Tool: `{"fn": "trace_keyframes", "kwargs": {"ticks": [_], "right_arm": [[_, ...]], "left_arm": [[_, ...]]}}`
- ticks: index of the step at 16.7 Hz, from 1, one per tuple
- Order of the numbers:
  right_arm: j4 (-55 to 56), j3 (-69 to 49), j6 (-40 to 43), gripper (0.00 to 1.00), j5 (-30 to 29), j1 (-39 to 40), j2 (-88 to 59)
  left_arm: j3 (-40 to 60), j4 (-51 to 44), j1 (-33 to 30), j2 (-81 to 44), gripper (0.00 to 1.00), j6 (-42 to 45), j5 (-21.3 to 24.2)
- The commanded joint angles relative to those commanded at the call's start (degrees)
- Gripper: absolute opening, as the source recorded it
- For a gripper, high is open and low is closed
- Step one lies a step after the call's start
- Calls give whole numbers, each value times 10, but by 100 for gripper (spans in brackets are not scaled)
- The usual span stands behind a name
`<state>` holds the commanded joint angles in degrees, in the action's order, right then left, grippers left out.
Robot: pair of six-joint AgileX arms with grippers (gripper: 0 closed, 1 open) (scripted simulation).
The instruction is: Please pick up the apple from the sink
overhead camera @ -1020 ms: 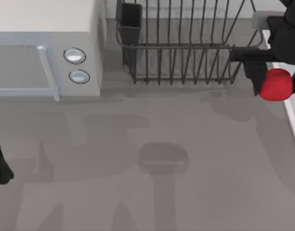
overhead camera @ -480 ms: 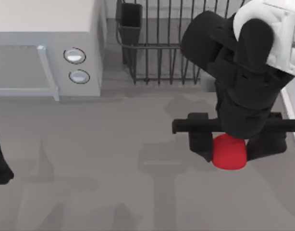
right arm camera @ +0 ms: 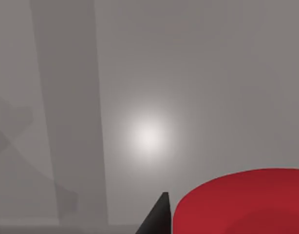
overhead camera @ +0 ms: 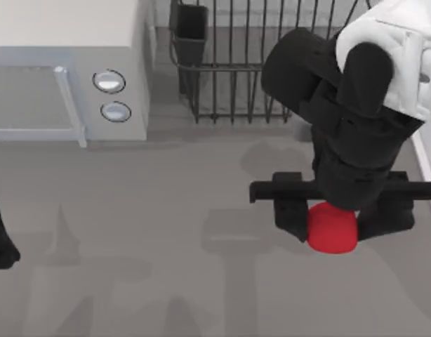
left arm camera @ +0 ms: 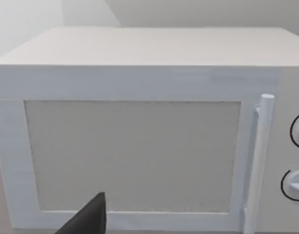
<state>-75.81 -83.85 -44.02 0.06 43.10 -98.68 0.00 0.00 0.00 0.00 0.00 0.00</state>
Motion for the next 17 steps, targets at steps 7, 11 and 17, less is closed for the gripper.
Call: {"fn": "trace_keyframes", "kwargs": {"ticks": [7, 11, 17], "right_arm": [[191, 148, -2, 0, -1, 3, -30], [226, 182, -3, 0, -1, 4, -37], [226, 182, -3, 23, -1, 4, -37]], "left_arm": [[0, 0, 0, 0, 100, 0, 0], [0, 0, 0, 0, 100, 0, 0], [0, 0, 0, 0, 100, 0, 0]]}}
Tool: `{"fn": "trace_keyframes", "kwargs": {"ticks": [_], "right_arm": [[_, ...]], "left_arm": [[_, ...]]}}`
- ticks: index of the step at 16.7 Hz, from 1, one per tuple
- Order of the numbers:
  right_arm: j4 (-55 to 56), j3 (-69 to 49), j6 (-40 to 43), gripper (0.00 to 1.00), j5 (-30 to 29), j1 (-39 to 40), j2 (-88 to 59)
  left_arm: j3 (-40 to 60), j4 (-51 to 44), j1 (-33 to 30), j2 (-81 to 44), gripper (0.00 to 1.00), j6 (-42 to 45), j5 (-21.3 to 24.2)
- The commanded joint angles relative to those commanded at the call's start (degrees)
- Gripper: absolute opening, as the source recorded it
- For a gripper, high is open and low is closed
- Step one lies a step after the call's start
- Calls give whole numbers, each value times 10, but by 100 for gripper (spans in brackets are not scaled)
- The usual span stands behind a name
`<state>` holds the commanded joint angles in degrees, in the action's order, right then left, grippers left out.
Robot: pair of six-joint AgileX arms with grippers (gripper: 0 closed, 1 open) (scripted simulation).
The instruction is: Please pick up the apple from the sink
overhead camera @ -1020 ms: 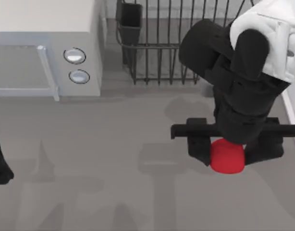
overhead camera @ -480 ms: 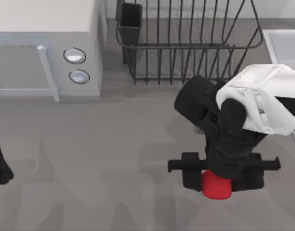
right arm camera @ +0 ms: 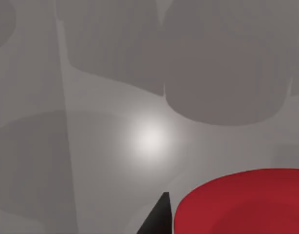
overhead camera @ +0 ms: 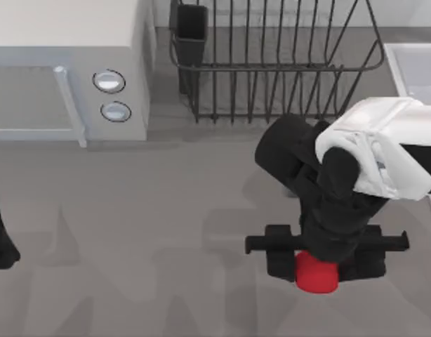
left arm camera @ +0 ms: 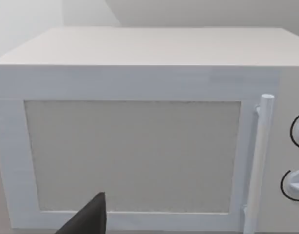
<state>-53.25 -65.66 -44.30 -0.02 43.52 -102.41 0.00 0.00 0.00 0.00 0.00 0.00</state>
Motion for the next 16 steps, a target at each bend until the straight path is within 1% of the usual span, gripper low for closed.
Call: {"fn": "trace_keyframes", "kwargs": {"ticks": [10, 11, 16], "right_arm": [[0, 0, 0, 98, 0, 0, 0], [0, 0, 0, 100, 0, 0, 0], [0, 0, 0, 100, 0, 0, 0]], "left_arm": [[0, 0, 0, 0, 100, 0, 0], [0, 0, 0, 0, 100, 0, 0], [0, 0, 0, 0, 100, 0, 0]]}}
